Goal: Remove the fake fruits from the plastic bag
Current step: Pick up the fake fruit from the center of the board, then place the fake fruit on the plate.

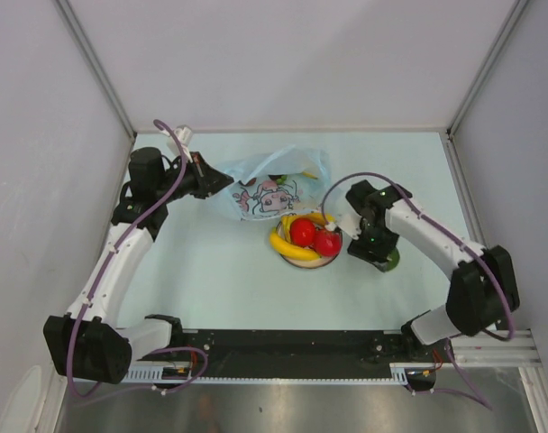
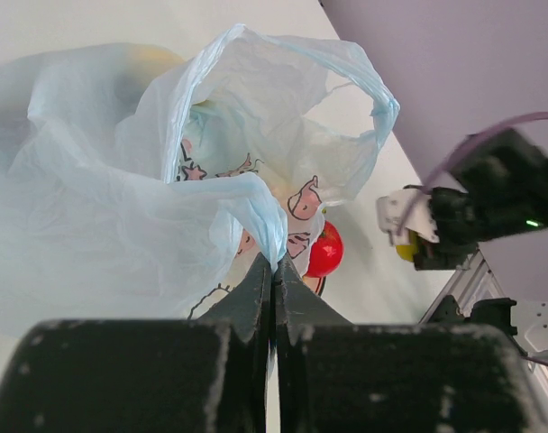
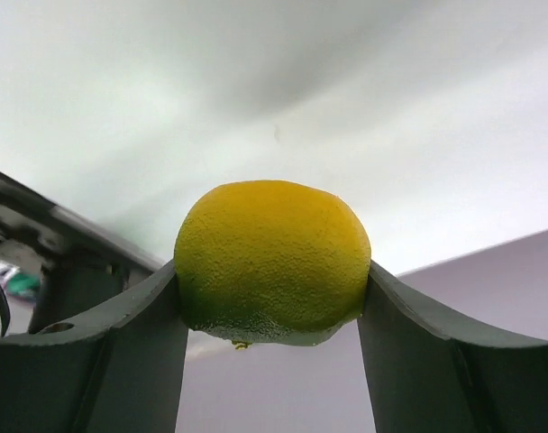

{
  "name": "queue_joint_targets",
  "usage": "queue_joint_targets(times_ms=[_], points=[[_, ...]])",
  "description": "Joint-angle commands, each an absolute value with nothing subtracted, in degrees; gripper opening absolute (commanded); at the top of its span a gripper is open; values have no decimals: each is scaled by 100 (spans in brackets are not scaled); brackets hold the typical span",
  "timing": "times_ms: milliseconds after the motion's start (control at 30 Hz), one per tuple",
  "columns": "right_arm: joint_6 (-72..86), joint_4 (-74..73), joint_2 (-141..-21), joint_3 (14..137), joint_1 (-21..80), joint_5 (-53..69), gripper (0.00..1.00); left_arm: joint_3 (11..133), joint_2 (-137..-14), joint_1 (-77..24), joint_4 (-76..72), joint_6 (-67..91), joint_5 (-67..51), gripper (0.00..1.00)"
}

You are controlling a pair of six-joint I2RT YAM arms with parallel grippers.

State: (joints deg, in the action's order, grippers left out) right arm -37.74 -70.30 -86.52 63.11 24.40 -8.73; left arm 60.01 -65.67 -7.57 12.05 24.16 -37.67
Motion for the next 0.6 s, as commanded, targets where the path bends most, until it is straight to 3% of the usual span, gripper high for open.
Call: queue_joint_targets(times_ms=[0,133,300,567], points=[[-3648,-6988,-8130,7117,3698,-378,44,6161,-6530,-712,1028,2470,-3771,1],[-3392,-6155,-8506,7637,4446,-220,43,6301,-6539,-712,1160,2391,-3753,1],[-3542,-5468,-9350,8399,4377,-404,42,6381,-6513,-712,1239,2364,-3735,1],[-3393,-5528,-10756,9861,4025,-70,44,6284,-6328,-677,1301,2294,-3639,1]])
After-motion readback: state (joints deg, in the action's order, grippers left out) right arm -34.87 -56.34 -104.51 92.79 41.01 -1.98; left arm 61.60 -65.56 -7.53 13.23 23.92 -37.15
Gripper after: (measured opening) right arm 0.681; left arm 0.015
